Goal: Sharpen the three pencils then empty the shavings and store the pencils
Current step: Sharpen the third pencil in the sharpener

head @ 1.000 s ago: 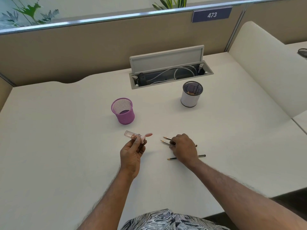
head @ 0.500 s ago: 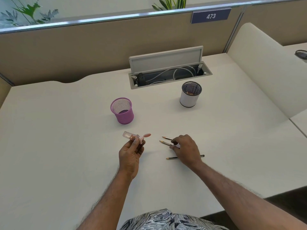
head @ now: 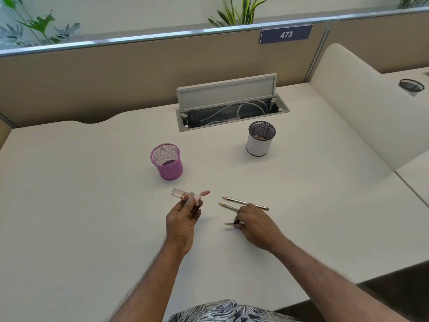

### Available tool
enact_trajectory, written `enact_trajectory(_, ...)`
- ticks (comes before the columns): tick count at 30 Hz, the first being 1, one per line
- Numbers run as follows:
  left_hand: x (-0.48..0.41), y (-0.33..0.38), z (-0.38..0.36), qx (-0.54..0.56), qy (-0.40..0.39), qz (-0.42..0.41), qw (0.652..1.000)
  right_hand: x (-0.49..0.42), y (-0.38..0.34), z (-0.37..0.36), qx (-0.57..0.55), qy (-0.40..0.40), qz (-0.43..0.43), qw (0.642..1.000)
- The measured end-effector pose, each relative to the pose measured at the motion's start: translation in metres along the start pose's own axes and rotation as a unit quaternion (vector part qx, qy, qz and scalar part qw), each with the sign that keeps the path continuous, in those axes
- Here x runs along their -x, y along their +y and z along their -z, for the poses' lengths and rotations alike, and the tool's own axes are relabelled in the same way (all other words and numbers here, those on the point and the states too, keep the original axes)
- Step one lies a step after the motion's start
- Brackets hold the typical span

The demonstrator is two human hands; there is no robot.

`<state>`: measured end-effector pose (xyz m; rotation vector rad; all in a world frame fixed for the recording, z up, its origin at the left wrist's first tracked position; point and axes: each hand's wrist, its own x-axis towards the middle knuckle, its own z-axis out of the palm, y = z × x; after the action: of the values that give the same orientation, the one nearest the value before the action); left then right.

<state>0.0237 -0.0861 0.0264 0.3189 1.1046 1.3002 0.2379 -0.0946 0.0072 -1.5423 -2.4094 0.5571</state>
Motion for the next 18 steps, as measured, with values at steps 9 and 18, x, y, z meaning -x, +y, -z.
enact_trajectory(9, 0.004, 0.004, -0.008, 0.007, -0.032, 0.000, 0.999, -0.022, -0.053, 0.045, -0.094, 0.146, -0.010, 0.985)
enact_trajectory(18, 0.011, 0.007, -0.013, -0.005, -0.058, -0.004, 0.998, -0.031, -0.061, 0.044, -0.059, 0.137, -0.014, 0.989)
